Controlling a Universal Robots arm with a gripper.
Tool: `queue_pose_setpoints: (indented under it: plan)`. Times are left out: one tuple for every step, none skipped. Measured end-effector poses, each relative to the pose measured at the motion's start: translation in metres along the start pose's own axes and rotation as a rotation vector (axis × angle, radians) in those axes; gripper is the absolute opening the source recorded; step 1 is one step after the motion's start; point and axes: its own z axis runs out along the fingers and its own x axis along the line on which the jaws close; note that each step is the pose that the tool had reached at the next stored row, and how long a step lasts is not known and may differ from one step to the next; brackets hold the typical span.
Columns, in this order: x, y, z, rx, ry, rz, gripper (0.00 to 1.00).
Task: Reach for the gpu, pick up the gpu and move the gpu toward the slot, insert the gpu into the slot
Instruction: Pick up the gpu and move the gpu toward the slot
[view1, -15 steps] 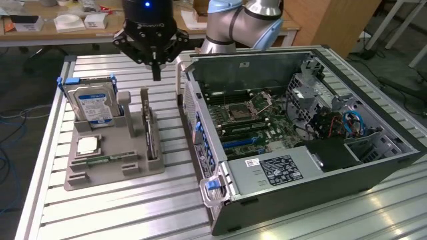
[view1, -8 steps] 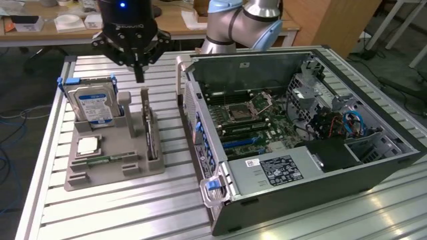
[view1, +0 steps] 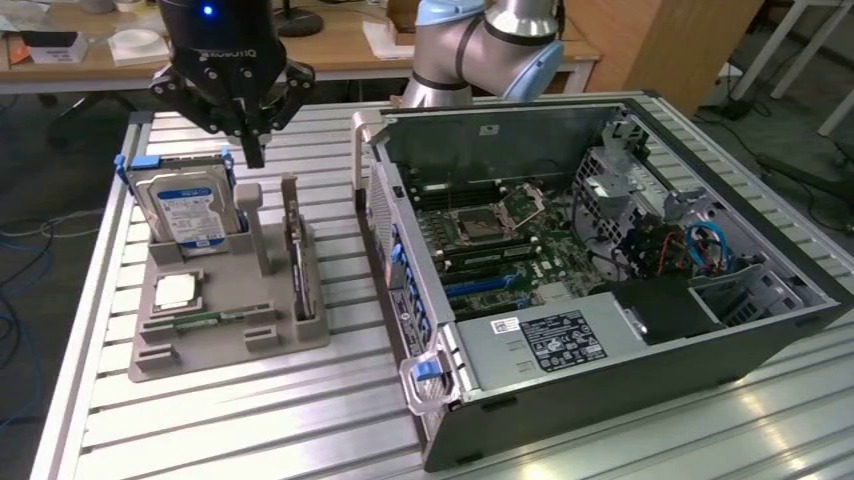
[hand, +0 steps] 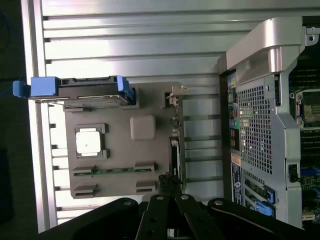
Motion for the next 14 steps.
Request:
queue_pose_setpoints:
  plan:
    - [0.0000,0.0000,0.0000,0.0000,0.0000,0.000,0.10]
    - [0.0000,0.0000,0.0000,0.0000,0.0001,0.000,0.10]
    - [0.0000,0.0000,0.0000,0.0000,0.0000,0.000,0.10]
    - [0.0000,0.0000,-0.0001,0.0001,0.0001,0.000,0.11]
    - [0.0000,0.0000,0.0000,0.0000,0.0001,0.000,0.11]
    - [0.0000,0.0000,0.0000,0.0000,0.0001,0.000,0.17]
    - [0.0001,0.0000,0.0000,0.0001,0.0001,0.000,0.17]
    - [0.0000,0.0000,0.0000,0.0001,0.0001,0.000,0.18]
    - [0.0000,0.0000,0.0000,0.0000,0.0001,0.000,0.24]
    - [0.0000,0.0000,0.0000,0.0001,0.0001,0.000,0.24]
    - [0.0001,0.0000,0.0000,0.0000,0.0001,0.000,0.30]
    - [0.0001,0.0001,0.0000,0.0001,0.0001,0.000,0.36]
    - [0.0001,0.0002,0.0003,0.0006,-0.0001,-0.001,0.36]
    - [0.0001,0.0002,0.0006,0.0009,0.0003,-0.009,0.42]
